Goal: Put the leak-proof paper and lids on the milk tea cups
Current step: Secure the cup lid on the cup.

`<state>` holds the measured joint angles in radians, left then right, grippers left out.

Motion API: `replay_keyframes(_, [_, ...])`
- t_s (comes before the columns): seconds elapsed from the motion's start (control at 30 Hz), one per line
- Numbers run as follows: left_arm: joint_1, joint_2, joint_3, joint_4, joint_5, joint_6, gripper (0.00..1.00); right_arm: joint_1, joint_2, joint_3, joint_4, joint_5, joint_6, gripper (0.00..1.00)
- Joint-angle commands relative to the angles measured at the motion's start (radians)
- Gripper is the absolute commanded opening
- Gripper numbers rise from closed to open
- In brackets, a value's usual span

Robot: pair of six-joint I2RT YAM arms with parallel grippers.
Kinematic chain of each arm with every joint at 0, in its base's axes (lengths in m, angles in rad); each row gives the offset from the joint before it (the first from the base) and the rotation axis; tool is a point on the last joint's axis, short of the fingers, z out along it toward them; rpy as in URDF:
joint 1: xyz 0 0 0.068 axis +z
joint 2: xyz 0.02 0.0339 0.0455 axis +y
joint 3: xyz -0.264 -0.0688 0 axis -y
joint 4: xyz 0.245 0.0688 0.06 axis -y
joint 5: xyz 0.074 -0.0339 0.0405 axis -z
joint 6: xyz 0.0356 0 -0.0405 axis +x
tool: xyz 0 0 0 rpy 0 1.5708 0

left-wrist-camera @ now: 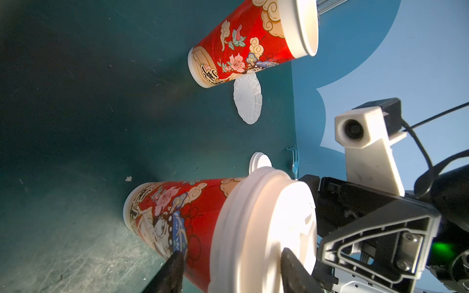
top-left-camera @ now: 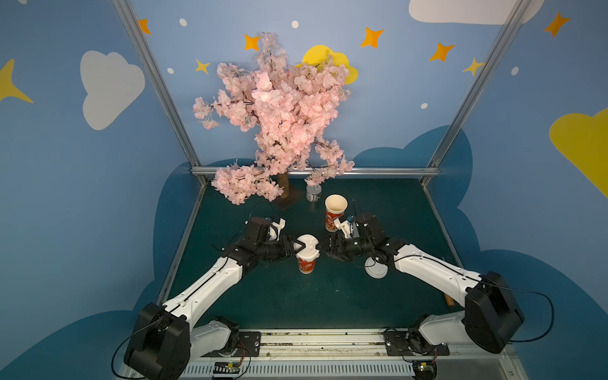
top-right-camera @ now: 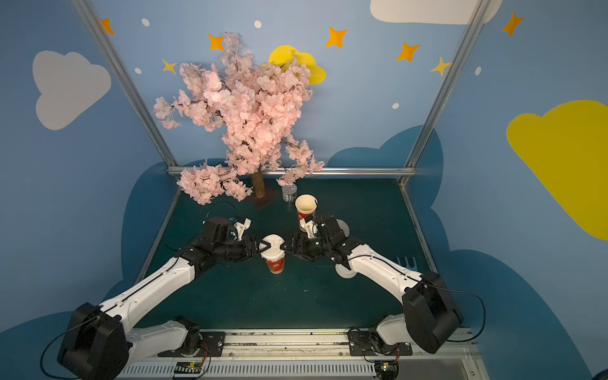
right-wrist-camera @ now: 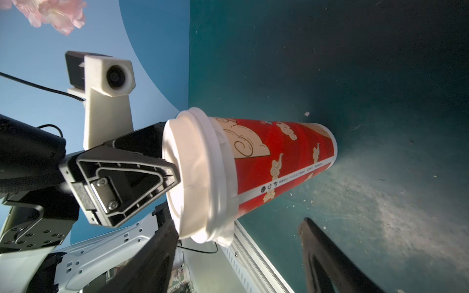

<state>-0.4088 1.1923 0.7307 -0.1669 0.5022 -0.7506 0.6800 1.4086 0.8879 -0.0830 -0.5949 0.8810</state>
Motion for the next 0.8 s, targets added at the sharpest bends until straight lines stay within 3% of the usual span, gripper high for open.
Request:
replay_keyframes(0.0, [-0.002, 0.028, -0.028, -0.127, -0.044, 0.026, 0.6, -0.005, 0.013, 0.032, 0.038, -0.054, -0.003, 0.76])
replay_keyframes(0.77, [0.026, -0.005, 0.035, -0.139, -0.014, 0.016, 0.61, -0.046, 0.082, -0.008, -0.038, -0.009, -0.022, 0.71])
